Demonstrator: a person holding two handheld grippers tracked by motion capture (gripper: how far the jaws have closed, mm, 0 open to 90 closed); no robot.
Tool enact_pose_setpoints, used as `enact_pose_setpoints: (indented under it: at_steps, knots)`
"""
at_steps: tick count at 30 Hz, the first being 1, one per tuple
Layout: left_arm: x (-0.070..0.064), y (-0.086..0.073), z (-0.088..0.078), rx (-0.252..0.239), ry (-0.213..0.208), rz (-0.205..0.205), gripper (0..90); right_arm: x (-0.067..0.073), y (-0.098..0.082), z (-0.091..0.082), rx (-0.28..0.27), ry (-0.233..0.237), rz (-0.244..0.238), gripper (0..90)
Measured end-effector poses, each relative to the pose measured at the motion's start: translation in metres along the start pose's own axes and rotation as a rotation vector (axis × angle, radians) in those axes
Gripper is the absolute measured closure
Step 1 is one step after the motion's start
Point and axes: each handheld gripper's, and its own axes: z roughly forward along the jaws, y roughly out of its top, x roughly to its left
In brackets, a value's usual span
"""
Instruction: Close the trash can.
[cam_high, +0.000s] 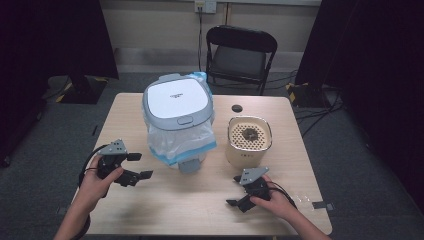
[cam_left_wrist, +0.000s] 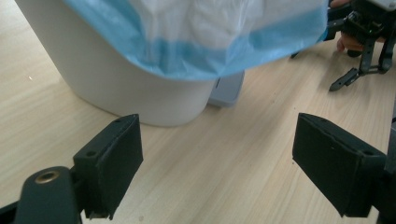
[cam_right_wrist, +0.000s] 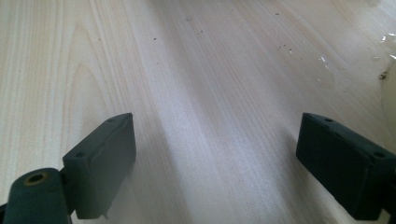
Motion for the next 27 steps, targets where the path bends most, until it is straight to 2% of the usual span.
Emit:
enact_pose_setpoints:
  at_steps: [6, 17, 22, 24, 27]
  knots:
    - [-0.001, -0.015, 0.007, 0.000, -0.011, -0.021, 15.8, 0.000, 0.000, 0.000, 0.000, 0.000, 0.000, 11.5]
    - [-0.005, -0.036, 0.020, 0.015, -0.009, -0.007, 15.8, 0.000, 0.000, 0.000, 0.000, 0.000, 0.000, 11.4]
    - [-0.010, -0.044, 0.029, 0.044, -0.023, 0.012, 15.8, 0.000, 0.000, 0.000, 0.000, 0.000, 0.000, 11.5]
    - [-0.012, -0.047, 0.033, 0.057, -0.042, 0.018, 15.8, 0.000, 0.000, 0.000, 0.000, 0.000, 0.000, 11.4]
    - [-0.014, -0.049, 0.037, 0.076, -0.037, 0.049, 15.8, 0.000, 0.000, 0.000, 0.000, 0.000, -0.001, 11.4]
